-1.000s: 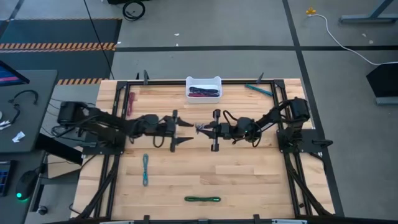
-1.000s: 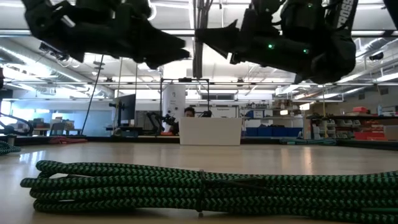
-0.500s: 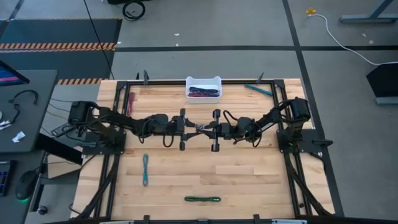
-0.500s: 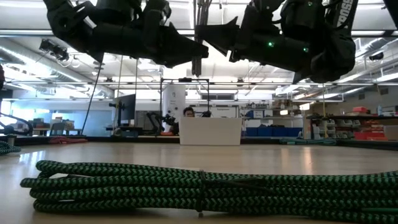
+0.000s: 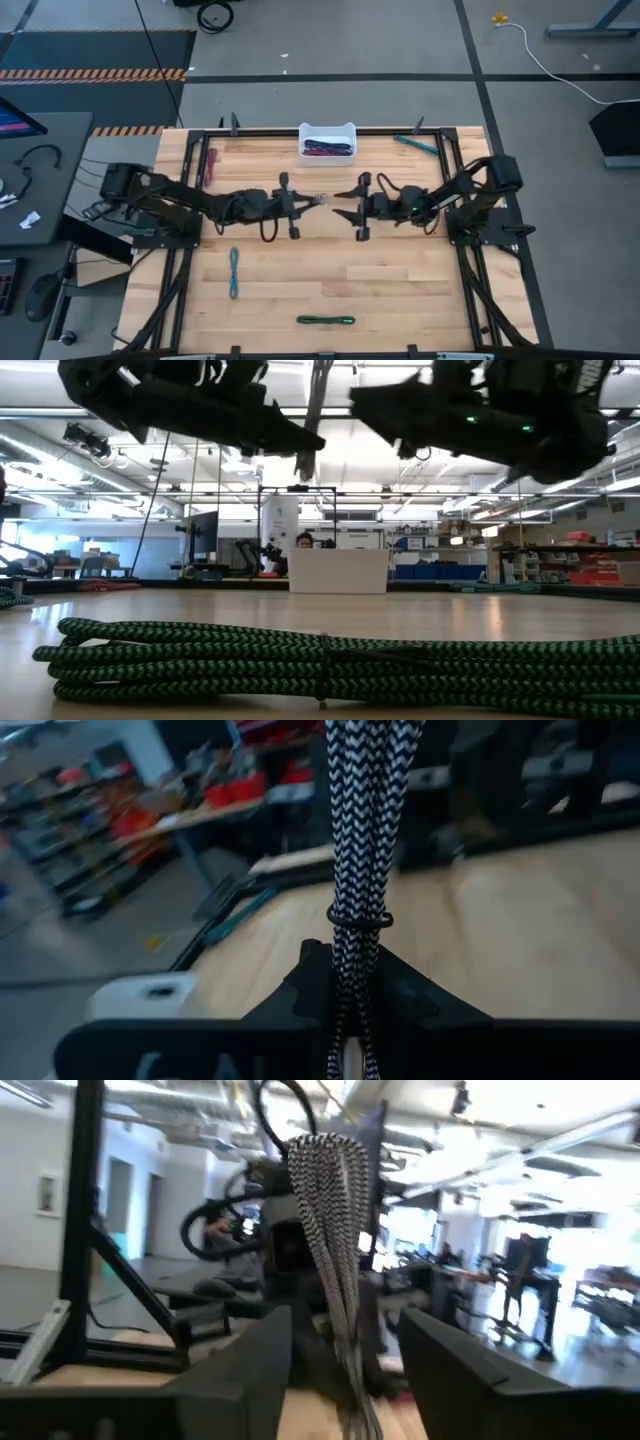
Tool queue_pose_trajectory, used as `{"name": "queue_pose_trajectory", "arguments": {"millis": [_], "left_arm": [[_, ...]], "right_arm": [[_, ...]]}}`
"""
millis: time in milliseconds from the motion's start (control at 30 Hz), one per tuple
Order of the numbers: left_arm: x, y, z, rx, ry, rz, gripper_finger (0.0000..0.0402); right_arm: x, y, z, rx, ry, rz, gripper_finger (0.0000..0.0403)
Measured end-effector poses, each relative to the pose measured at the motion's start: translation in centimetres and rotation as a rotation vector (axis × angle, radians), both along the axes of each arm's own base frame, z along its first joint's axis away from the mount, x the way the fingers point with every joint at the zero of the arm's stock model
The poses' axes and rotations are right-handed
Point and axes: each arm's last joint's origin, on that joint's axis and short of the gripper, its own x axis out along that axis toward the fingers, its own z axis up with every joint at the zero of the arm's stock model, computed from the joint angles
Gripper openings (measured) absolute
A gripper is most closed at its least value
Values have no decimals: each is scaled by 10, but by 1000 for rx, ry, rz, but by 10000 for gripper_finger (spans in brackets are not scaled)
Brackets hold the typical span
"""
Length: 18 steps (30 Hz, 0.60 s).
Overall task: Pick and place USB-C Cables
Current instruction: Put the white charger cable into the white bin
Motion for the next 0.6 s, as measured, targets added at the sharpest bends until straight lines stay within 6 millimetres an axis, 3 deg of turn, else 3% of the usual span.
{"name": "queue_pose_trajectory", "arguments": {"millis": [133, 367, 467, 600], "left_arm": [[1, 23, 24, 1, 154, 89, 43], [33, 91, 69, -31, 611, 122, 43], [51, 128, 73, -68, 733, 107, 43], [76, 172, 59, -117, 830, 41, 43]], "right_arm": [[-26, -2, -9, 73, 49, -24, 210], [-46, -1, -29, 179, 140, -5, 208], [-50, 4, -34, 184, 168, 12, 209], [-58, 12, -36, 195, 182, -21, 210]]}}
